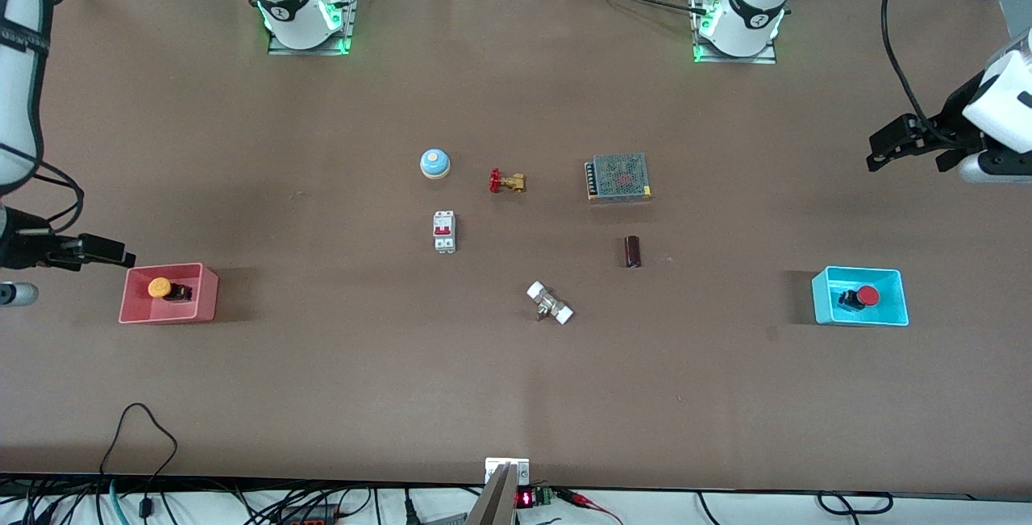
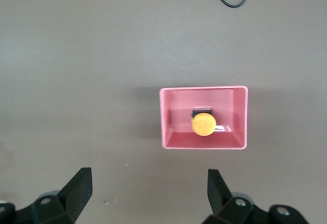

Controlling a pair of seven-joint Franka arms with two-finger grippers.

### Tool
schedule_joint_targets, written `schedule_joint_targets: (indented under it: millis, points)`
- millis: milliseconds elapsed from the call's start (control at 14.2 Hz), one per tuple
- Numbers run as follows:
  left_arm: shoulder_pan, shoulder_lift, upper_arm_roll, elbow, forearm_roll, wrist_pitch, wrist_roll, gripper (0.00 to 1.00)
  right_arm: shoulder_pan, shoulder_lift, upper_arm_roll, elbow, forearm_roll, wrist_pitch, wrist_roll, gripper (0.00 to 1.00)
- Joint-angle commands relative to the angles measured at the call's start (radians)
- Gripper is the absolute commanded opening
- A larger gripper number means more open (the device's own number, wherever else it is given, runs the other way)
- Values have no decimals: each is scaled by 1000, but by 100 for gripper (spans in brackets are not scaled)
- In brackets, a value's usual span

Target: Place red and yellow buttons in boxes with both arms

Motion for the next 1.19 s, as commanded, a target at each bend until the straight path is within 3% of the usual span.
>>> schedule_joint_targets:
  millis: [0,140,491,632,702,842,912,1123]
  points:
    - [14,5,-8,61,12,-65,38,100,76,-31,-1,-20,-1,-3,93,100]
    - [14,3,-7,62,11,-71,66,100,125,-63,-1,-20,-4,-11,164,100]
    - [16,-9,-5,64,17,-58,94,100,131,-141,2,-20,-5,-159,202,100]
    - [16,-9,-4,59,17,-59,76,100,121,-190,17,-22,-83,-175,205,100]
    - [16,-11,-5,58,17,-59,59,100,96,-212,64,-22,-134,-187,227,100]
    - [16,-11,-8,59,17,-58,31,100,-32,-252,236,-20,-226,-232,273,100]
    - [16,-11,-8,59,17,-58,29,100,-68,-270,288,-22,-270,-241,288,100]
    - [16,-9,-8,58,17,-58,29,100,-82,-305,301,-37,-309,-253,297,100]
